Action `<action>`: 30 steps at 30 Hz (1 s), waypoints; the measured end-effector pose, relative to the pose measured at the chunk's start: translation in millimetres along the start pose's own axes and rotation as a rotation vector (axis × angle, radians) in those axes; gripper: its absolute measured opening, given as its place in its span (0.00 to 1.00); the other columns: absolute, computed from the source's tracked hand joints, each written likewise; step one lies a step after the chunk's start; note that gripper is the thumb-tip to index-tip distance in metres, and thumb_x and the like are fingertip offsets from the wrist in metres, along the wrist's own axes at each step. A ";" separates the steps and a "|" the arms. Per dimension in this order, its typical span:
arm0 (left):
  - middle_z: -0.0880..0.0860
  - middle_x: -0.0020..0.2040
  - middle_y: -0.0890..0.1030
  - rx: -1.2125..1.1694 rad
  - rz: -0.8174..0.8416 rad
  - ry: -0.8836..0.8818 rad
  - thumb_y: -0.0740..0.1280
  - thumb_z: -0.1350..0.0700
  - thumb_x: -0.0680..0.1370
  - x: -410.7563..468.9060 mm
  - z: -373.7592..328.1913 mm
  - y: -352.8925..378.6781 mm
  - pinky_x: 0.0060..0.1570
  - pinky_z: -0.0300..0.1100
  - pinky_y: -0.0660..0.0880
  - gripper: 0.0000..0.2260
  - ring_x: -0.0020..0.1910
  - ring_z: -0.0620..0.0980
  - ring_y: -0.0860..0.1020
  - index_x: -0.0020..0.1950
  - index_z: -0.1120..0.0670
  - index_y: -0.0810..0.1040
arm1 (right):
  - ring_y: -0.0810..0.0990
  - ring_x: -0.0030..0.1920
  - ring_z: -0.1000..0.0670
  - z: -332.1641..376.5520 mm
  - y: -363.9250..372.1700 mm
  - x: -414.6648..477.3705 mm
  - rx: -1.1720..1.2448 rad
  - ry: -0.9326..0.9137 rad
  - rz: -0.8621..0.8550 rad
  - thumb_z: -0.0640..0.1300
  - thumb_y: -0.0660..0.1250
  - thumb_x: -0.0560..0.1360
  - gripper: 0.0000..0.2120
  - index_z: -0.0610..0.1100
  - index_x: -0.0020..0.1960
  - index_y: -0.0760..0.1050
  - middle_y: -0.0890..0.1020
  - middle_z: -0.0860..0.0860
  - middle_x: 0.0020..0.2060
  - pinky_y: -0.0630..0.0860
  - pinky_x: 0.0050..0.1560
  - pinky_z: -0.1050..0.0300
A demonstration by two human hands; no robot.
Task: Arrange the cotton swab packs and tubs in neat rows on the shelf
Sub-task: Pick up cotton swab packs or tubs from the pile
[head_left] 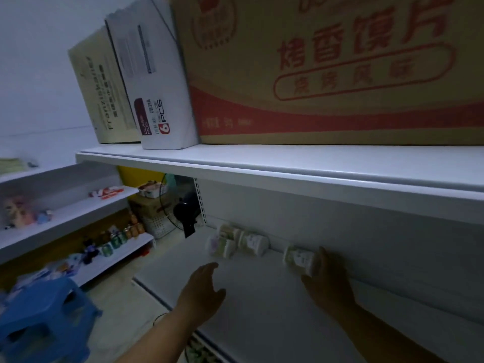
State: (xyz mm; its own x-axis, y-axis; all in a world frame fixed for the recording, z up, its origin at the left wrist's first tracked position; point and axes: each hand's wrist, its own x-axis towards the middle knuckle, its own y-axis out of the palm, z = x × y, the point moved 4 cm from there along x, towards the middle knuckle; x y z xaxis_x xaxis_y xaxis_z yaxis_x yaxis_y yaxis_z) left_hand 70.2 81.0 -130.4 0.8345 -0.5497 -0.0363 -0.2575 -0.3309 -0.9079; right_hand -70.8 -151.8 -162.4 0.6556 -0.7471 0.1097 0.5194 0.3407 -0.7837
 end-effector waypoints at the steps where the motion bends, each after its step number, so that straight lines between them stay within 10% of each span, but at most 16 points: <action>1: 0.49 0.75 0.59 -0.016 -0.026 0.011 0.64 0.49 0.77 11.6 4.8 0.6 0.71 0.43 0.59 0.30 0.74 0.50 0.59 0.76 0.50 0.56 | 0.63 0.69 0.41 2.2 5.3 1.6 0.052 0.086 -0.050 0.54 0.68 0.73 0.38 0.42 0.75 0.55 0.65 0.41 0.69 0.65 0.67 0.51; 13: 0.53 0.75 0.60 -0.334 -0.184 0.042 0.72 0.37 0.67 129.0 32.7 27.6 0.72 0.52 0.55 0.49 0.74 0.53 0.60 0.78 0.53 0.48 | 0.80 0.54 0.43 4.0 20.7 -0.9 0.090 0.310 -0.270 0.58 0.76 0.63 0.31 0.51 0.61 0.72 0.81 0.48 0.54 0.76 0.52 0.51; 23: 0.55 0.62 0.77 -0.458 -0.136 0.112 0.76 0.46 0.65 137.0 35.3 33.5 0.67 0.51 0.63 0.40 0.63 0.56 0.74 0.71 0.53 0.61 | 0.81 0.51 0.50 -2.2 23.3 -3.2 0.279 0.381 -0.308 0.57 0.80 0.57 0.33 0.52 0.58 0.72 0.83 0.54 0.51 0.78 0.54 0.48; 30: 0.55 0.63 0.68 -0.784 0.053 0.326 0.79 0.65 0.61 88.5 18.2 28.7 0.59 0.45 0.72 0.38 0.53 0.51 0.74 0.67 0.48 0.68 | 0.83 0.49 0.49 8.1 -10.9 -66.7 0.889 0.348 -0.329 0.38 0.76 0.64 0.22 0.44 0.58 0.77 0.83 0.47 0.51 0.78 0.42 0.60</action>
State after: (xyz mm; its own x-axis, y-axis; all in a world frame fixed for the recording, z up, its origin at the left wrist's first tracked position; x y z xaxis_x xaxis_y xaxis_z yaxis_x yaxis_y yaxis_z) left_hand 145.6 36.8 -167.3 0.6608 -0.7330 0.1611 -0.6554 -0.6682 -0.3520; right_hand -115.7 -101.1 -156.2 0.2835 -0.9573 -0.0570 0.9590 0.2834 0.0086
